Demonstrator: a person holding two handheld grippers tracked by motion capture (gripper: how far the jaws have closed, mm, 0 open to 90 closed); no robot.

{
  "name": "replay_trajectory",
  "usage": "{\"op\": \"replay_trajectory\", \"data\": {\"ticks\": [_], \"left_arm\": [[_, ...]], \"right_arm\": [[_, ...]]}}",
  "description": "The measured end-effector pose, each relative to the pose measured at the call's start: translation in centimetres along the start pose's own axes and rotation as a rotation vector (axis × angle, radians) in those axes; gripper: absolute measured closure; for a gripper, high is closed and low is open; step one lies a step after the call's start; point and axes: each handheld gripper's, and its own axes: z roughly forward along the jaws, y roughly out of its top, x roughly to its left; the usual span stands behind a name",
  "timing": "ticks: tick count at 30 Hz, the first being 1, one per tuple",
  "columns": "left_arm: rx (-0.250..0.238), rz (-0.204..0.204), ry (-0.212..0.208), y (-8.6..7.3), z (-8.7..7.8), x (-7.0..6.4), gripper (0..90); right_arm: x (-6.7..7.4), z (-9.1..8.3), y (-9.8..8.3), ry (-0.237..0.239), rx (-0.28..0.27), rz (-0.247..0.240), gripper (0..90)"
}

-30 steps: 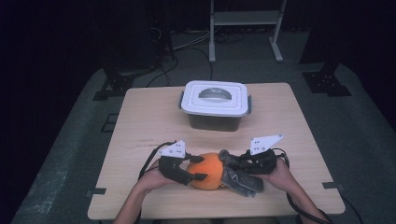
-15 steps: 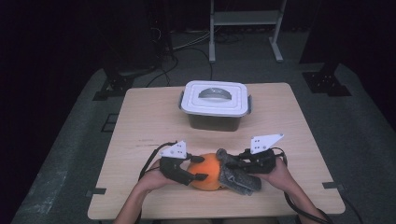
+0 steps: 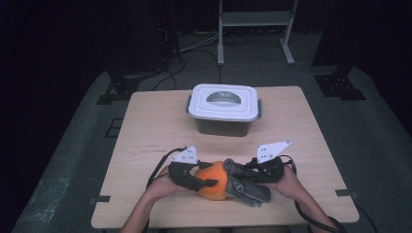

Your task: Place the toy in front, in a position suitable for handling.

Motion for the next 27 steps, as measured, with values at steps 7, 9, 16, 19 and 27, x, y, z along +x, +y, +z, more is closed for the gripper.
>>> {"op": "replay_trajectory", "data": {"ticks": [7,9,16,19,27], "left_arm": [[-0.086,0.116,0.157,0.9,0.2,-0.9,51.5],[-0.077,0.103,0.149,0.8,0.3,-0.6,51.0],[-0.081,-0.014,0.120,-0.6,-0.3,0.9,48.1],[-0.089,-0.046,0.106,-1.1,-0.8,1.4,47.0],[-0.088,-0.055,0.072,-1.5,-0.8,1.5,46.1]], "right_arm": [[-0.3,-1.0,0.6,-0.052,-0.068,0.019,75.7],[-0.5,-1.0,0.7,-0.061,-0.071,0.017,75.7],[-1.4,-0.1,-0.6,-0.069,0.010,0.052,75.6],[-1.9,-0.1,-1.5,-0.090,0.061,0.087,75.5],[-1.6,-0.7,-0.5,-0.079,-0.037,0.089,75.6]]}}
